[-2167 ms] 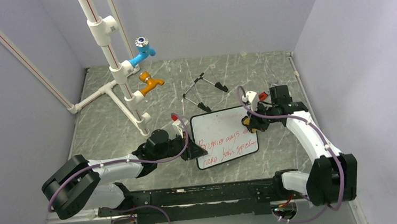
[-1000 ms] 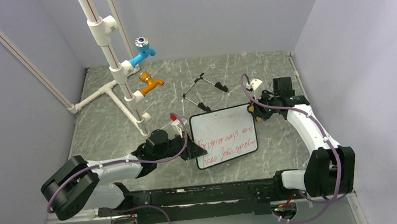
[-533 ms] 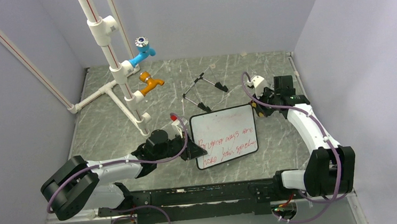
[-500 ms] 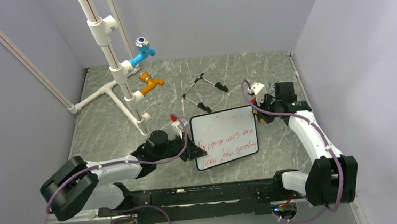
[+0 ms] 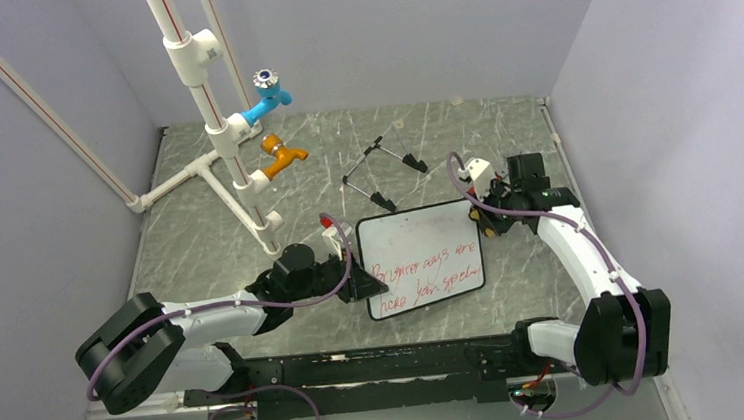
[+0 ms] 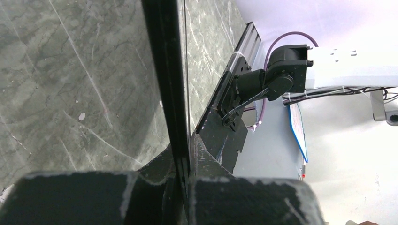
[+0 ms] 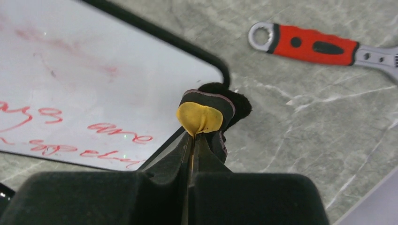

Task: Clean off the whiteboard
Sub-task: Erase the whiteboard at the center of the board.

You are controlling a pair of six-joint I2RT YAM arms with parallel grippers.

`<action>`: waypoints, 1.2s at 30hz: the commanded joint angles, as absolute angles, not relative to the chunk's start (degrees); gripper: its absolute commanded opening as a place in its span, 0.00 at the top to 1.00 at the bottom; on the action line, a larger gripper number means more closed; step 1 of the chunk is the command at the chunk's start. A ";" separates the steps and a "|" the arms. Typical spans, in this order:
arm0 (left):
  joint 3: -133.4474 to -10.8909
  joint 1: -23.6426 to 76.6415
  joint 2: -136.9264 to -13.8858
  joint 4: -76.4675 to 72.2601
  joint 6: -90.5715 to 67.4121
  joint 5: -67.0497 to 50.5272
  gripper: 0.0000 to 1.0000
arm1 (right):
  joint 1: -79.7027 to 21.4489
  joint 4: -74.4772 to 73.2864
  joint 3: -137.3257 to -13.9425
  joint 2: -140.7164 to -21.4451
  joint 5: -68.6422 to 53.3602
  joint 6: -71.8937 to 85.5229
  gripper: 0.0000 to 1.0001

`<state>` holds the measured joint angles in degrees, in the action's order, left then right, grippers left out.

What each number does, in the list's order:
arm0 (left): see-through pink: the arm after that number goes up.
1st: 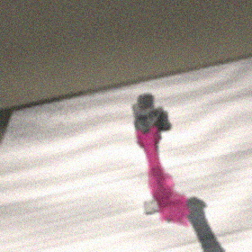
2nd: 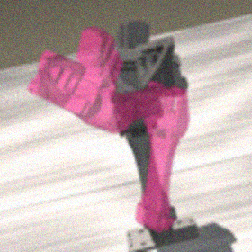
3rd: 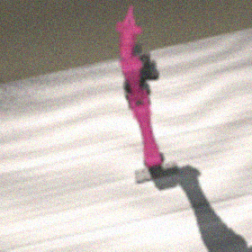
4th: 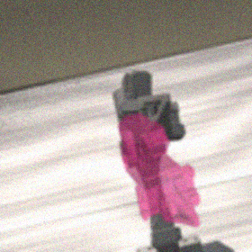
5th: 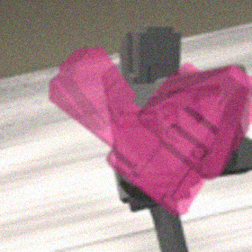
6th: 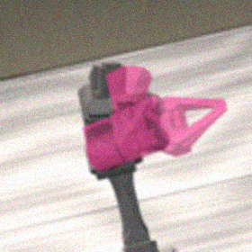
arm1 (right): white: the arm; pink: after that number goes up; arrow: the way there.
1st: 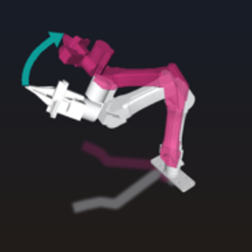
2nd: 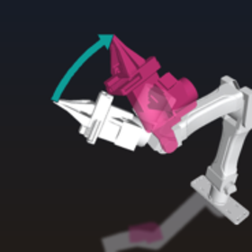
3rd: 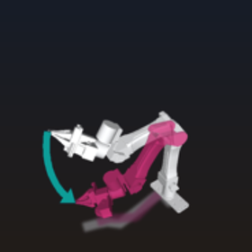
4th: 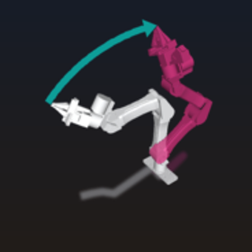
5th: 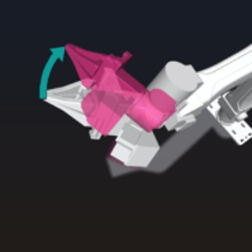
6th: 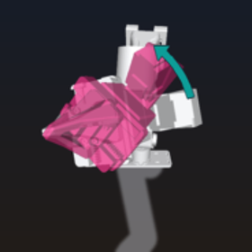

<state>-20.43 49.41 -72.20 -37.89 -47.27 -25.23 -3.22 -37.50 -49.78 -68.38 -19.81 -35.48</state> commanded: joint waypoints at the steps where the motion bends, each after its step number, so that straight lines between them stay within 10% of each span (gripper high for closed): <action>1: -22.34 49.97 -71.03 -46.61 -44.61 -29.25 1.00 | -3.79 -32.17 -56.53 -70.77 -16.85 -30.86 1.00; 36: -21.28 49.89 -69.56 -46.70 -44.66 -28.68 1.00 | -7.03 -33.38 -55.15 -71.40 -13.17 -27.29 1.00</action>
